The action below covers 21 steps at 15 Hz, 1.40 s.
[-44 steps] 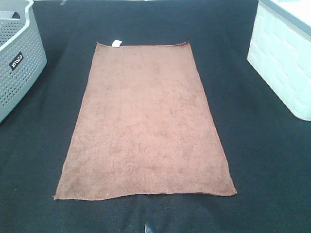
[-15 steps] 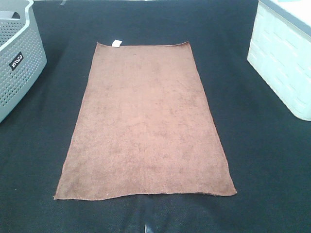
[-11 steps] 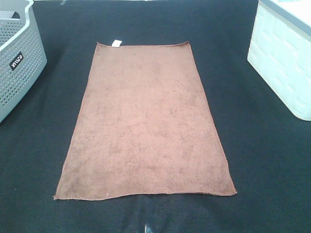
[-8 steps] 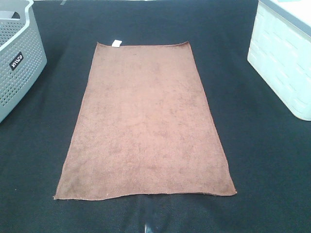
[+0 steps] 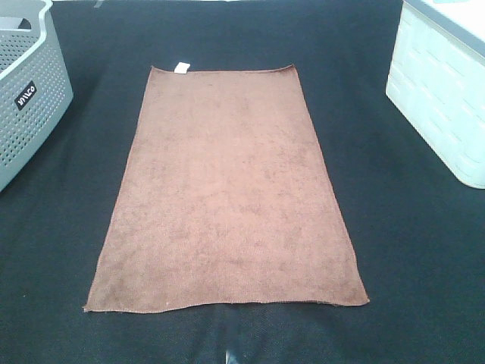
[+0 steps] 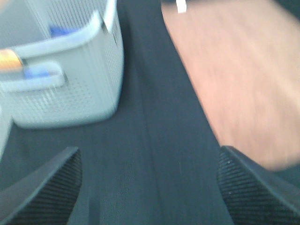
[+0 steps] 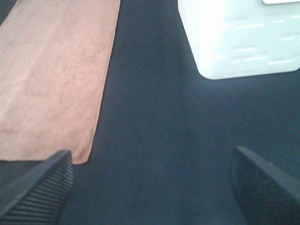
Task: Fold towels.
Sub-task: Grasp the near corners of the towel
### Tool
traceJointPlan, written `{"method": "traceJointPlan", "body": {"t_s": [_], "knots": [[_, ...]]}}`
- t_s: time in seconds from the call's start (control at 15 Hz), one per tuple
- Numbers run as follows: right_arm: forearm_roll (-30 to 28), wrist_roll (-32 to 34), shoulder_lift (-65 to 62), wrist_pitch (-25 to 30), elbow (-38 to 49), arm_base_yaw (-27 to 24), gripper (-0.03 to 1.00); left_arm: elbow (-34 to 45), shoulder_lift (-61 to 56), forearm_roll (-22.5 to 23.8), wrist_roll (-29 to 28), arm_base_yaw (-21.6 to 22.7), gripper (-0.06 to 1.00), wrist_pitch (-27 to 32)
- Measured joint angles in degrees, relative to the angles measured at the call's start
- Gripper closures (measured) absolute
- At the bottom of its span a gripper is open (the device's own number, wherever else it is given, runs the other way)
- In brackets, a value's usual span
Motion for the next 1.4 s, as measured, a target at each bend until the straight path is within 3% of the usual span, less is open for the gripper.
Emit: {"method": "traceJointPlan", "body": {"t_s": [0.2, 0.33, 0.6, 0.67, 0.8, 0.87, 1.27, 1.4], "knots": [[-0.2, 0.1, 2.3, -6.9, -0.9, 0.0, 0.13, 1.0, 0.7, -2.6, -5.6, 0.0, 0.19, -12.8], [0.1, 0.1, 10.6, -12.2, -0.9, 0.0, 0.17, 4.0, 7.2, -9.8, -7.5, 0.0, 0.19, -22.0], [8.5, -0.4, 29.7, -14.4, -0.9, 0.0, 0.20, 4.4, 26.7, -25.0, -4.3, 0.0, 0.19, -22.9], [8.5, -0.4, 29.7, -14.4, -0.9, 0.0, 0.20, 4.4, 26.7, -25.0, -4.3, 0.0, 0.19, -22.9], [16.3, -5.1, 42.9, -15.1, -1.0, 0.0, 0.20, 4.5, 38.4, -32.4, 2.6, 0.0, 0.19, -20.9], [20.6, -8.8, 48.6, -15.3, -1.0, 0.0, 0.20, 4.6, 46.9, -37.6, 8.7, 0.0, 0.19, -20.1], [39.5, -31.9, 75.3, -20.3, -1.0, 0.0, 0.20, 4.8, 74.6, -56.0, 30.9, 0.0, 0.19, -20.2], [44.6, -37.6, 82.0, -23.3, -1.0, 0.0, 0.20, 4.7, 82.7, -65.9, 41.7, 0.0, 0.19, -20.3]]}}
